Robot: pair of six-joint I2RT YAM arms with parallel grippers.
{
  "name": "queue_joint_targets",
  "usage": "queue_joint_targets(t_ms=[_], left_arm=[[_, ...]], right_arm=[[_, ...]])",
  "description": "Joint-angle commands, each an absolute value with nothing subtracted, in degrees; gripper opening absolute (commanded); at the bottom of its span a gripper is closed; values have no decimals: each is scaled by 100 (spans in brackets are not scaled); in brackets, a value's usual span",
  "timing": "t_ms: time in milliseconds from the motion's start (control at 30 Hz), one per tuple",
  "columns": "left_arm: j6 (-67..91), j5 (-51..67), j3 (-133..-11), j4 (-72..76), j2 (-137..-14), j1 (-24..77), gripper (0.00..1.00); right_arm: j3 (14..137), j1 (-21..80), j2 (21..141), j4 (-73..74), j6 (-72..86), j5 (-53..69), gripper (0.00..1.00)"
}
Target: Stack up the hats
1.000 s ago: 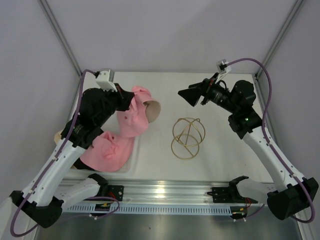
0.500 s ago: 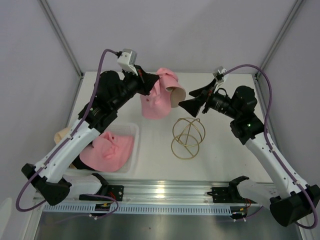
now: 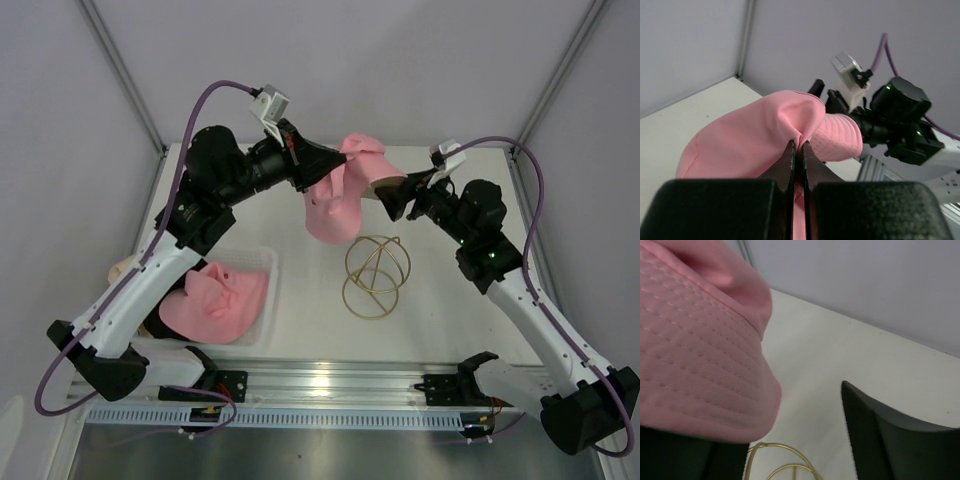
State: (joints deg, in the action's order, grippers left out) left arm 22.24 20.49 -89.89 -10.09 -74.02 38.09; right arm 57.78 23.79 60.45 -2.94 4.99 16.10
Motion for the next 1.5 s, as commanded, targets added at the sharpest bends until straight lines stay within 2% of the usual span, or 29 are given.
queue_joint_targets(t_ms=[0,33,67,233,267,300,333,400,433,467,500,733,867,1067,1133,1400,1467], left_arm=[[2347,3085,-9325,-1071,-7479,3911,1],[2329,3128,-9334,-1098,-7497,3911,1],[2320,3216,-9325,-1116,-7506,3911,1],[2189,3752,-9343,-1449,-7734,3911,1],[2180,3770,-9343,-1511,-7787,3920,1],[2110,3701,-9325,-1573,-7805,3937,1],[2101,3596,-9273,-1617,-7813,3946,1],[1996,3516,-9255,-1652,-7822,3973,1],[1969,3481,-9272,-1713,-7831,3981,1],[1951,3480,-9272,-1783,-7822,3981,1],[1942,3498,-9229,-1793,-7796,3990,1],[1811,3384,-8807,-1837,-7726,4254,1],[1670,2595,-8614,-1907,-7673,4412,1],[1635,2241,-8578,-1951,-7743,4447,1],[1609,2364,-8587,-1951,-7769,4543,1],[1055,1942,-9097,-2558,-8138,5369,1],[1064,1846,-9027,-2566,-8174,5598,1]], right_arm=[[5748,2391,6056,-940,334,995,62],[5757,2391,6056,-975,247,741,44],[5713,2391,6003,-1002,203,634,37],[5196,2391,5757,-1449,-130,-172,19],[5073,2391,5713,-1598,-219,-376,20],[4845,2382,5635,-1643,-237,-552,26],[4756,2373,5599,-1635,-255,-693,53],[4641,2347,5511,-1512,-220,-511,71],[4606,2321,5432,-1346,-141,-388,86],[4623,2329,5388,-1240,-36,-343,97],[4649,2320,5335,-1109,200,-317,100],[5123,2215,4712,997,1378,-668,99],[5466,2109,4483,2160,1494,-212,99],[5396,2101,3930,3022,1503,298,99],[5580,2101,3762,3425,1651,2,99],[6064,2039,3744,4051,2574,-2808,99],[6134,2004,3884,4148,2584,-3136,99]])
